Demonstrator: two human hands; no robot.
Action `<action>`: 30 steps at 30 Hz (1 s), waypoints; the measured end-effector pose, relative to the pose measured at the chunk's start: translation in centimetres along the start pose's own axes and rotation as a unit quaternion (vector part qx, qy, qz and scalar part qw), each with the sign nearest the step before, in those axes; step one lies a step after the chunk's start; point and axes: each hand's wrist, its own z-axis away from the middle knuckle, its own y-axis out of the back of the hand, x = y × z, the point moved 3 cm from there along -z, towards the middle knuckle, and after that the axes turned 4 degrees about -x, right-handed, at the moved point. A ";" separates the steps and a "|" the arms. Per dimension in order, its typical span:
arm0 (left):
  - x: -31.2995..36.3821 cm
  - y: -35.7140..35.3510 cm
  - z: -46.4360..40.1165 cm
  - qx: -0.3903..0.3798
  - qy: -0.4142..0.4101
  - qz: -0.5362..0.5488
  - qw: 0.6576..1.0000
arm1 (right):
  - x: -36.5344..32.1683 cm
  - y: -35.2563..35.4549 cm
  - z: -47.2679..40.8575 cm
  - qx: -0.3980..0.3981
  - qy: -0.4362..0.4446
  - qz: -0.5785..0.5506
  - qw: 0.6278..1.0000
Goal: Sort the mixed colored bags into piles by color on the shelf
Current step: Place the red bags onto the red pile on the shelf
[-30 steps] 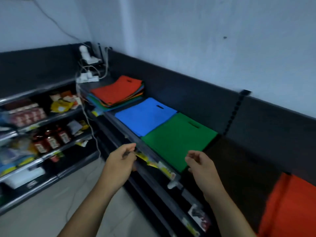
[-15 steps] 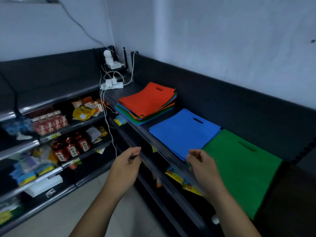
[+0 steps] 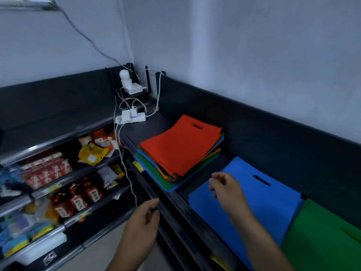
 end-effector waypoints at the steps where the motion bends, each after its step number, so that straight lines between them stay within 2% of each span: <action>1: 0.3 0.1 -0.8 0.001 -0.006 -0.003 1.000 | -0.2 -0.2 -0.7 0.000 -0.002 0.001 1.000; 7: 4.1 2.9 -9.5 -0.008 -0.095 -0.075 0.993 | -0.2 -1.2 -5.3 0.052 -0.020 -0.015 0.998; 11: 6.4 4.0 -17.8 -0.030 -0.200 -0.173 0.964 | -0.5 -1.2 -8.0 0.110 -0.032 -0.018 0.993; 17: 8.9 3.0 -28.7 -0.115 -0.245 -0.312 0.911 | -1.3 -1.3 -12.3 0.202 -0.060 -0.059 0.976; 19: 8.5 2.5 -31.0 -0.165 -0.227 -0.364 0.888 | -1.3 -2.6 -13.7 0.223 -0.070 -0.064 0.970; 21: 8.3 1.8 -31.5 -0.240 -0.230 -0.413 0.848 | -0.6 -3.9 -14.7 0.239 -0.091 -0.066 0.965; 23: 8.2 1.3 -31.0 -0.330 -0.255 -0.404 0.814 | -0.1 -4.9 -15.4 0.241 -0.115 -0.051 0.962; 24: 8.3 1.3 -30.8 -0.362 -0.262 -0.382 0.809 | 0.1 -5.3 -15.5 0.246 -0.124 -0.047 0.960; 25: 8.4 1.4 -31.1 -0.372 -0.268 -0.359 0.813 | 0.2 -5.4 -15.5 0.260 -0.132 -0.049 0.955; 28: 9.1 2.7 -33.8 -0.274 -0.283 -0.341 0.854 | 0.3 -5.5 -14.5 0.318 -0.138 -0.075 0.935; 30: 9.2 3.2 -35.5 -0.252 -0.253 -0.355 0.864 | 0.1 -5.4 -13.8 0.344 -0.138 -0.093 0.924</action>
